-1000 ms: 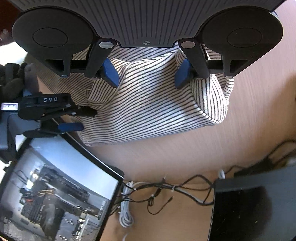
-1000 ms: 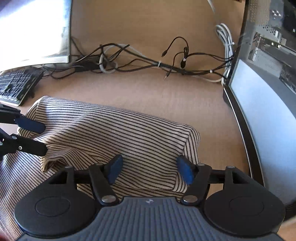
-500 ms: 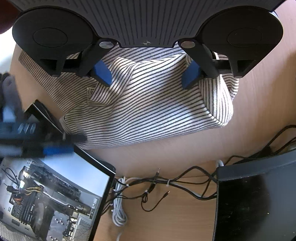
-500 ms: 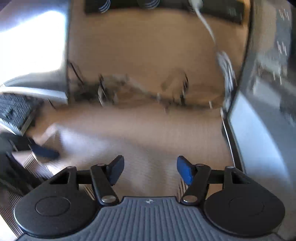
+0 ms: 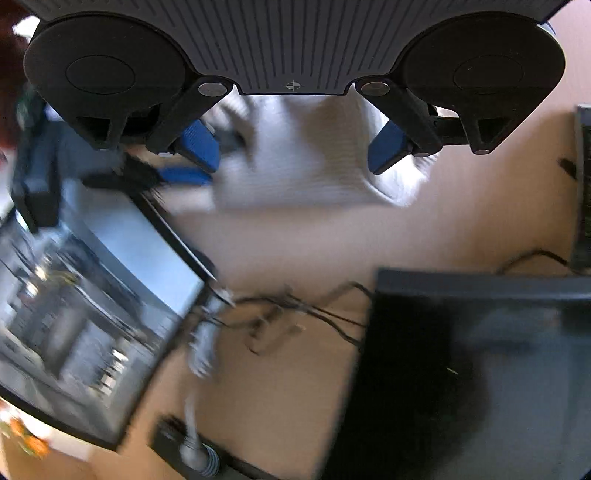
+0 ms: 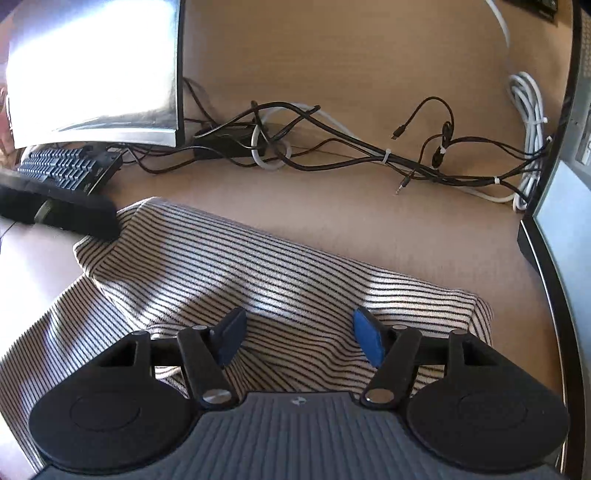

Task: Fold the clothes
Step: 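Press and smooth the folded shirt with both open grippers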

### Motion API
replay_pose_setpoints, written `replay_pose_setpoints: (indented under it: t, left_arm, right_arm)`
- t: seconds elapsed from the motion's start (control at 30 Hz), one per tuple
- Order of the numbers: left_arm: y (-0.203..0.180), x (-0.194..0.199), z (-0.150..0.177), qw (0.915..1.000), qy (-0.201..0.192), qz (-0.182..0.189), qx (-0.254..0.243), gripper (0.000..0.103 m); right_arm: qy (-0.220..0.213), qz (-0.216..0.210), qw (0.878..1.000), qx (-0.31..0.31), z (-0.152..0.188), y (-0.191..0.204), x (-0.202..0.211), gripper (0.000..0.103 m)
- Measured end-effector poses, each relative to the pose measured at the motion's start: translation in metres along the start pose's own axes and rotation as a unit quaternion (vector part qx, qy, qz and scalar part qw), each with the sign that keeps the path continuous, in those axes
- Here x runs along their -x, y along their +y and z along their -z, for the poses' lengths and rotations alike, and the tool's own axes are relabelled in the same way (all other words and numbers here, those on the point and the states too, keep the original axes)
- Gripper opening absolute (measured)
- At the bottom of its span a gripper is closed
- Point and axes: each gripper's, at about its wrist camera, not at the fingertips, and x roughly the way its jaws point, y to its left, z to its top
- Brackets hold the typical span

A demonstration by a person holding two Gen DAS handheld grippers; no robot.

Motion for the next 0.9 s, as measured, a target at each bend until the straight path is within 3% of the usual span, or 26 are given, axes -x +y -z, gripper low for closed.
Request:
replay_pose_setpoints:
  t: [0.1,0.23,0.37,0.47,0.53,0.63,0.8,0.9]
  left_arm:
    - [0.005,-0.016,-0.002,0.9988,0.019,-0.046,-0.003,0.074]
    - [0.004,-0.027,0.006,0.9958,0.039,-0.076,-0.032,0.069]
    - [0.011,-0.031,0.016,0.9954,0.06,-0.073,-0.014,0.068]
    - [0.014,-0.03,0.023,0.9954,0.062,-0.073,-0.008,0.069]
    - [0.014,-0.028,0.023,0.9953,0.063,-0.073,-0.009,0.068]
    - [0.011,-0.017,0.014,0.9971,0.043,-0.062,-0.009,0.066]
    - [-0.002,0.001,-0.003,0.9993,-0.013,-0.03,-0.017,0.072]
    - [-0.01,-0.008,0.002,0.999,0.0,-0.024,-0.038,0.073]
  right_arm:
    - [0.001,0.004,1.0,0.012,0.001,0.003,0.007,0.065]
    - [-0.004,0.008,1.0,0.02,0.0,0.003,0.023,0.064]
    - [-0.024,0.05,0.998,0.036,0.002,-0.004,0.038,0.064]
    - [0.014,0.042,0.999,0.002,0.016,-0.019,0.026,0.064]
    - [0.013,0.035,0.999,-0.013,0.024,-0.021,0.023,0.064]
    - [0.013,0.038,0.999,-0.015,0.023,-0.019,0.022,0.065]
    - [0.008,0.037,0.999,-0.014,0.025,-0.019,0.023,0.065]
    - [0.008,0.038,0.999,-0.011,0.025,-0.019,0.024,0.065]
